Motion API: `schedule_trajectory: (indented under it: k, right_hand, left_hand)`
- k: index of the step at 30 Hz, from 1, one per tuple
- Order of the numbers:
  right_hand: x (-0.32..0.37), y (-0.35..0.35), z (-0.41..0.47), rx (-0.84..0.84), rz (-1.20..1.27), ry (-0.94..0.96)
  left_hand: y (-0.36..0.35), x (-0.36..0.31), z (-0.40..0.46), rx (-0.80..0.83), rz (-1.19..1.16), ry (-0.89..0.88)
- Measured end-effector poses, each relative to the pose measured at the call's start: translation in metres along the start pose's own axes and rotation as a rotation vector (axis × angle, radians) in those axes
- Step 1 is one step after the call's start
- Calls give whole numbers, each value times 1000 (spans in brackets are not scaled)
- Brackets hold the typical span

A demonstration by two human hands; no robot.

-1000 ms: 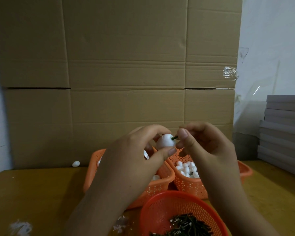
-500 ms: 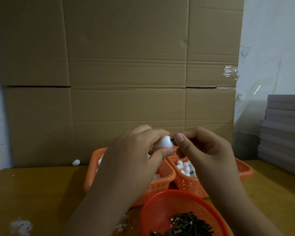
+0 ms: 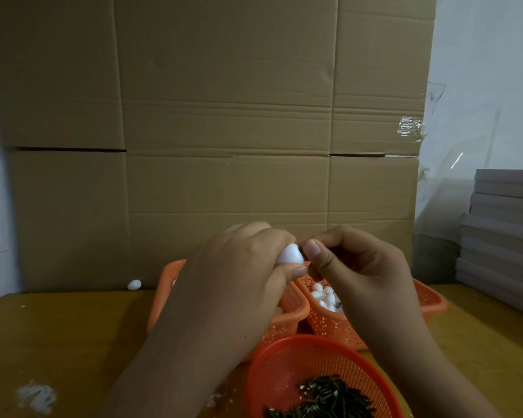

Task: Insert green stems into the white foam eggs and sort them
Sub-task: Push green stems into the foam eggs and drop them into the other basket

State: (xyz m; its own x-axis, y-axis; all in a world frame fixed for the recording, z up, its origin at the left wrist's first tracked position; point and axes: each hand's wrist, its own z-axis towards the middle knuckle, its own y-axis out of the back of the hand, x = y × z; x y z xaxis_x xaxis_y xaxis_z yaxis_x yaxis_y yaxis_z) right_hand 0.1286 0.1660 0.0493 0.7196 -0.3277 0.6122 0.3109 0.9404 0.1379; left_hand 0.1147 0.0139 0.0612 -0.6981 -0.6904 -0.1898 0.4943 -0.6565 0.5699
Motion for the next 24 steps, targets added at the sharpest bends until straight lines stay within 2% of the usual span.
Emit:
schedule_trajectory:
  k: [3, 6, 10, 16, 24]
  right_hand:
    - [2, 1, 0, -4, 82, -18]
    - [4, 8, 3, 26, 247, -120]
    - [6, 15, 7, 46, 398, -216]
    - [5, 13, 7, 129, 396, -277]
    - [3, 15, 7, 136, 359, -293]
  left_hand:
    - [1, -4, 0, -14, -79, 5]
    - [6, -9, -1, -24, -247, 49]
    - [10, -7, -3, -58, -358, 82]
    - [13, -3, 0, -85, -458, 148]
    - [11, 2, -1, -81, -433, 188]
